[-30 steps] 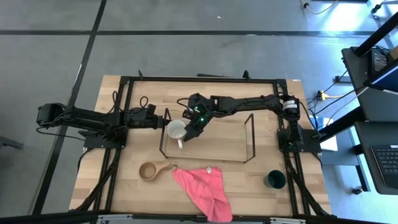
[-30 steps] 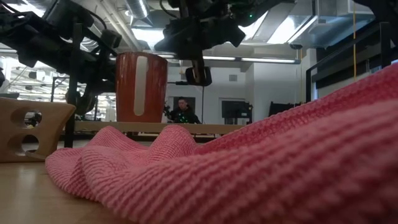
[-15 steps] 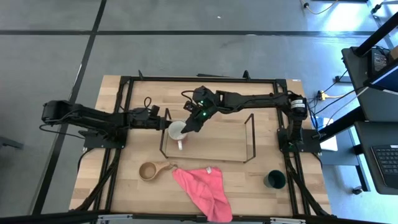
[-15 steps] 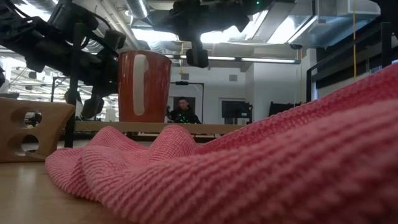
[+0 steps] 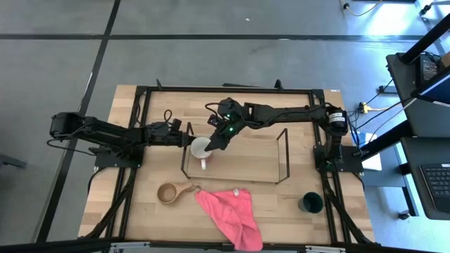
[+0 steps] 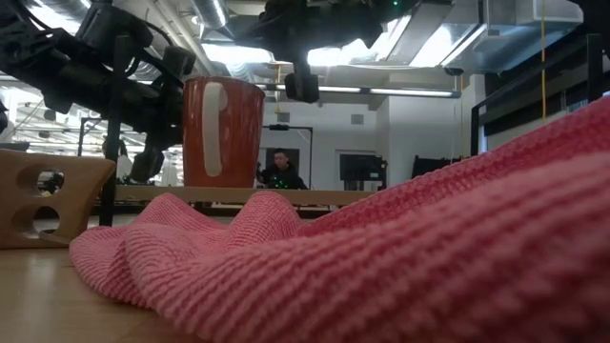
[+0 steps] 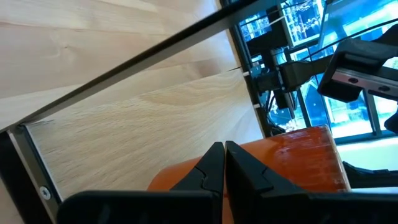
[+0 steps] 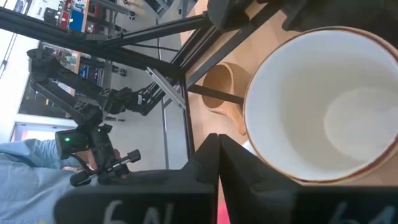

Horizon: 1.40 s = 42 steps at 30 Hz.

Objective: Stack small to large cups/mugs on shelf
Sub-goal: Adjust the orange mug on the shelf

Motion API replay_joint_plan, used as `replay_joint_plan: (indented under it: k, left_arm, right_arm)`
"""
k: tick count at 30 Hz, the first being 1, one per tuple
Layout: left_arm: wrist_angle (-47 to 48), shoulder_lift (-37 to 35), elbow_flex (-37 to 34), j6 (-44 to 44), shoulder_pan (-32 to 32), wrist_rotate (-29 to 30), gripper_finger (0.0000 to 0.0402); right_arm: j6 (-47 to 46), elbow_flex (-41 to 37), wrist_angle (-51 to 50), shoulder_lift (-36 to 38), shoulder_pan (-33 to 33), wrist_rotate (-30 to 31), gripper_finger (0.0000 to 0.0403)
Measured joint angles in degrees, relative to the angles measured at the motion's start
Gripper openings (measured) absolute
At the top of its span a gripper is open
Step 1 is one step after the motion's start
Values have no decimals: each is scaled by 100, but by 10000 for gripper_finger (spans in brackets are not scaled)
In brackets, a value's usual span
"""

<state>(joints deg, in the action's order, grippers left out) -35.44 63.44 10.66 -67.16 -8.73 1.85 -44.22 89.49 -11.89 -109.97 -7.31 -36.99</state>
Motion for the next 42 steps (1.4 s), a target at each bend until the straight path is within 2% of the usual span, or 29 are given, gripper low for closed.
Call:
replay_joint_plan:
  k: [6,11,20,28,35,42]
  left_arm:
    - [76,-7,0,130,0,-70,9]
    - [250,-24,20,251,-2,183,9]
    - [511,-189,20,576,-2,365,9]
    - [869,-444,0,582,66,105,9]
    - [1670,-833,0,643,174,103,9]
    - [1818,-1071,0,629,313,104,9]
  right_arm:
    - [111,0,-76,0,-3,31,12]
    - [143,-4,-324,0,0,284,12]
    - [297,-7,-568,0,-2,300,12]
    - [430,-7,-602,0,-2,322,12]
    - [449,-7,-635,0,-4,444,12]
    - [552,-7,-706,0,-27,455,12]
